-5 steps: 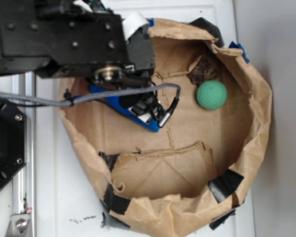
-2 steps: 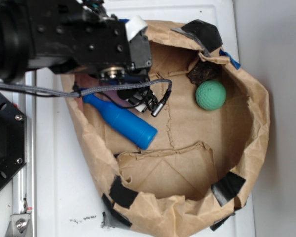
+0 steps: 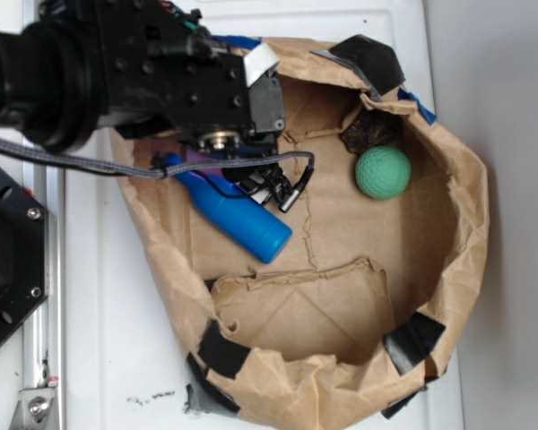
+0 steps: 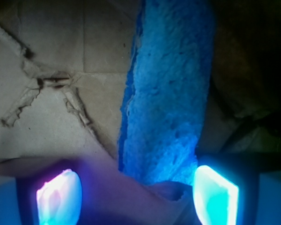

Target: Grab the blue sponge.

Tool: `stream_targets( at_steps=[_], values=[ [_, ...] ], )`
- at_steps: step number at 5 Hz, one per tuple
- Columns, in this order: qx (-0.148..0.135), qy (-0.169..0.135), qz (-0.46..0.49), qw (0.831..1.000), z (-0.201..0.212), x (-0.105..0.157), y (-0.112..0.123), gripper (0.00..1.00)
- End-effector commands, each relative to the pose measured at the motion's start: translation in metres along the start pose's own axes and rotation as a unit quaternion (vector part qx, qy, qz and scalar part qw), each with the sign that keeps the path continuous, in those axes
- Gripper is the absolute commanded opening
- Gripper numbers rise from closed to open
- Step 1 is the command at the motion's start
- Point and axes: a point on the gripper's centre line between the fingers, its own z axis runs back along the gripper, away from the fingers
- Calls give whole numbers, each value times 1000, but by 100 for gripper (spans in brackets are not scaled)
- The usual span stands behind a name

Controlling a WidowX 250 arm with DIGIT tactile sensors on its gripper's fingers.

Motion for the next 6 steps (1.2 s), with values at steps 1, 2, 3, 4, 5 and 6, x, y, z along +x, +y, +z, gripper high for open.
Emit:
stream_targets(
  at_steps=[1, 2, 3, 4, 5, 6],
  values=[
    [-12, -3, -2, 1000, 6, -3, 3, 100],
    [-23, -5, 4, 1000, 22, 7, -2, 100],
    [-45, -18, 1, 999, 45, 6, -7, 100],
    [-48, -39, 13, 998, 57, 10, -7, 100],
    [-31, -61, 22, 997, 55, 18, -5, 100],
    [-19, -62, 34, 997, 47, 25, -2, 100]
  ],
)
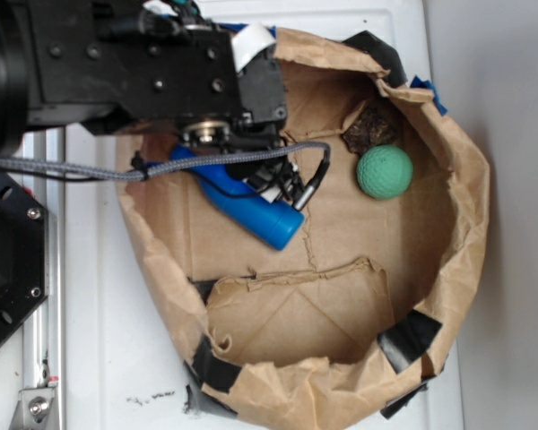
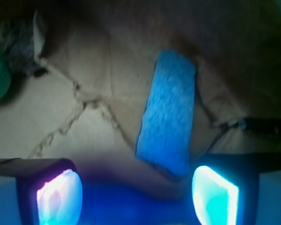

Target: Grab the blue sponge.

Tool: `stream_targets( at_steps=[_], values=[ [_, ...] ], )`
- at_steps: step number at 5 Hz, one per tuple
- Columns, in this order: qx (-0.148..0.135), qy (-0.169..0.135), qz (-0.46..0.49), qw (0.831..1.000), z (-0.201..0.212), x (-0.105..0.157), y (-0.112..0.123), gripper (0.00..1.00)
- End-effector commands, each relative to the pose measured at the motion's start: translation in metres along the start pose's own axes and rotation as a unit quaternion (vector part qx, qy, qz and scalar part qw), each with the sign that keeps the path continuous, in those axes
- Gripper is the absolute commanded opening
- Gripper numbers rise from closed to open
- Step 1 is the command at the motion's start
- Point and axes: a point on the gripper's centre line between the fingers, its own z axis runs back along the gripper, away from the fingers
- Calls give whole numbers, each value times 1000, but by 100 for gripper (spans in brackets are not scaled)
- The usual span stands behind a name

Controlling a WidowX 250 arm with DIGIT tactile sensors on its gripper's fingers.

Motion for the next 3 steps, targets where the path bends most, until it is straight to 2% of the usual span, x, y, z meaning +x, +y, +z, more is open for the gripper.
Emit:
stream_targets(
  at_steps=[1, 3],
  values=[
    [10, -27, 23, 999, -4, 21, 4, 100],
    [21, -26, 25, 999, -16, 17, 8, 100]
  ],
)
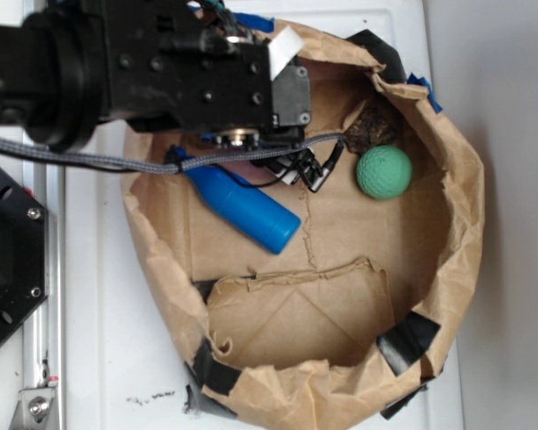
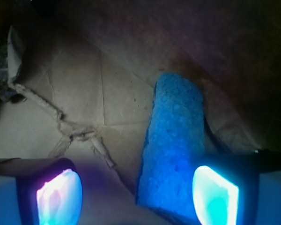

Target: Grab the blue sponge.

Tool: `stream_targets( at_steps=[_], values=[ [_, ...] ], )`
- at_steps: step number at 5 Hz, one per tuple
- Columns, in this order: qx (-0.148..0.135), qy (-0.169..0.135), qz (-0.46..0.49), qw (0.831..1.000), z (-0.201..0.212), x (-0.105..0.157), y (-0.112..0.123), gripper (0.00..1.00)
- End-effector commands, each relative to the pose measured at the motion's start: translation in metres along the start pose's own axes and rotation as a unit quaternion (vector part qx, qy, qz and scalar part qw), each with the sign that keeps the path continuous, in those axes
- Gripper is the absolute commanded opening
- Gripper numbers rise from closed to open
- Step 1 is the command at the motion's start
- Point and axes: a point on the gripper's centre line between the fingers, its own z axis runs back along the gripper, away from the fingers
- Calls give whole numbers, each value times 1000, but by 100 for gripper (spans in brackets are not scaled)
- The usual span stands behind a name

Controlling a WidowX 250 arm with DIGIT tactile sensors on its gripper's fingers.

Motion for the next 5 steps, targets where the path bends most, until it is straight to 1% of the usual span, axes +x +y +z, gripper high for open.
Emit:
stream_targets(
  at_steps=[1, 2, 3, 4, 5],
  values=[
    [17, -9, 11, 1000, -7, -1, 16, 100],
    [44, -12, 12, 999, -18, -2, 27, 100],
    [59, -3, 19, 998, -8, -4, 29, 100],
    [69, 8, 30, 997, 0, 1, 28, 100],
    [40, 11, 12, 999, -6, -4, 30, 100]
  ],
)
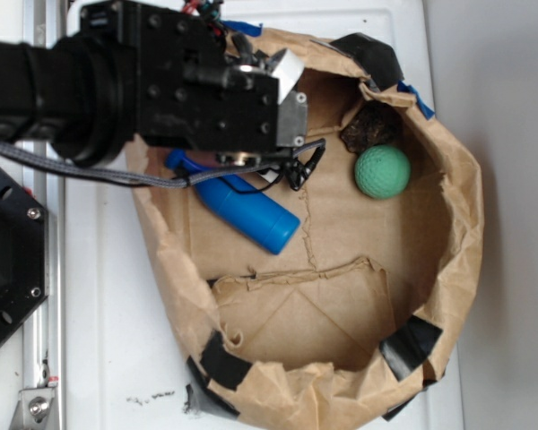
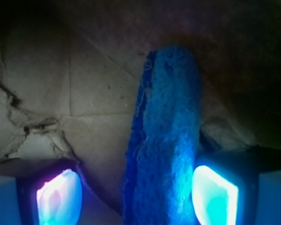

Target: Grab the blue sponge.

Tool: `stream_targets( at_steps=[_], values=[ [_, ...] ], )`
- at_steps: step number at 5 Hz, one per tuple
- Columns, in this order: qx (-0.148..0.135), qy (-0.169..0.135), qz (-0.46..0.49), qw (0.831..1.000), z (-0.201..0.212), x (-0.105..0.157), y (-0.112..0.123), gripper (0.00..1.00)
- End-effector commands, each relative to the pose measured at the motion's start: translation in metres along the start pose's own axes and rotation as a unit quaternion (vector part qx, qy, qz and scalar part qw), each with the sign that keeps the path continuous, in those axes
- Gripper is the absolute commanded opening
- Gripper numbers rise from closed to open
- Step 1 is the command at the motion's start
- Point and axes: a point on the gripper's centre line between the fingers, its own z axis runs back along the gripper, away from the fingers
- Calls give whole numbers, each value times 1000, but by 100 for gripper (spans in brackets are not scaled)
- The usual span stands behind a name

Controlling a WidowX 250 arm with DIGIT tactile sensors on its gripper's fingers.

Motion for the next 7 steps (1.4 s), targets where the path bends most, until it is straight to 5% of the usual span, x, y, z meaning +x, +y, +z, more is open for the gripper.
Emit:
stream_targets(
  at_steps=[1, 4, 5, 7],
  values=[
    [-61, 12, -25, 998, -7, -8, 10, 100],
    [-92, 21, -39, 995, -1, -5, -2, 96],
    [-91, 21, -29, 995, 0, -4, -2, 0],
    [-94, 17, -32, 995, 2, -4, -5, 0]
  ],
)
